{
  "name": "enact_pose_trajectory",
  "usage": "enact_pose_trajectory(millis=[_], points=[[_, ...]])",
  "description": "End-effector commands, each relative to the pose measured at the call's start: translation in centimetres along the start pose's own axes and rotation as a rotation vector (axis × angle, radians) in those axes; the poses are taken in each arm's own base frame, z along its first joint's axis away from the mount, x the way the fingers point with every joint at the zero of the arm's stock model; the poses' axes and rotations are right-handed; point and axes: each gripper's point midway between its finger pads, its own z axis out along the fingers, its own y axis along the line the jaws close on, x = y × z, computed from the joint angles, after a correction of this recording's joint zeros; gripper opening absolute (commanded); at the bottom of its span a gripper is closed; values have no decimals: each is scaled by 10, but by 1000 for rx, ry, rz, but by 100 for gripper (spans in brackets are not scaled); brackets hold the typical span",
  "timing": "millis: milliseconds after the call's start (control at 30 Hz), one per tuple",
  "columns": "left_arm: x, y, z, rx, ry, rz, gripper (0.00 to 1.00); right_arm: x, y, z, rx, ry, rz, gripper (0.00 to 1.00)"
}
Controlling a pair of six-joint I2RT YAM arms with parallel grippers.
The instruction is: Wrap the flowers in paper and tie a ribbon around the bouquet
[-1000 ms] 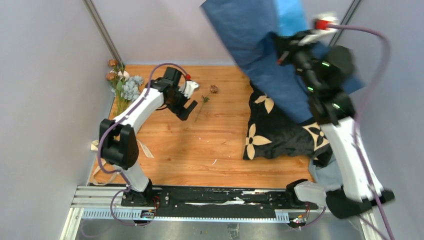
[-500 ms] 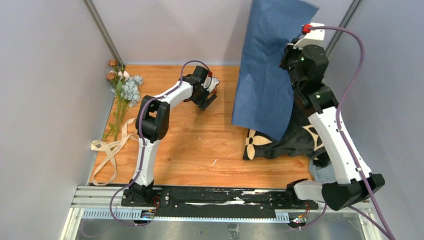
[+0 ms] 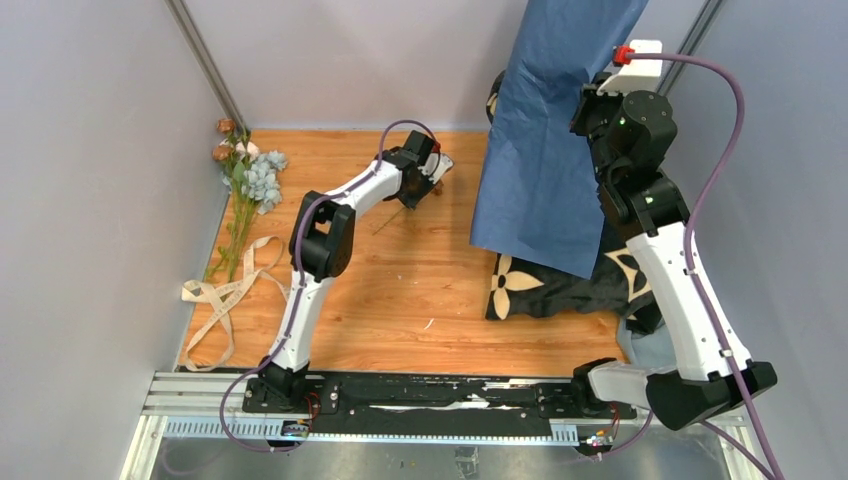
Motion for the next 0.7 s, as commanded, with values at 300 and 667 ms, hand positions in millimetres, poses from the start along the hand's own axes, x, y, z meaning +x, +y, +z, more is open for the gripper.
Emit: enact_pose_trajectory(millis=[300, 667], points=[[70, 174, -180, -155, -187, -437, 0, 86, 139, 3, -389, 265, -142, 0], [207, 213, -218, -287, -56, -593, 0, 255, 381, -78, -553, 442, -490, 0]])
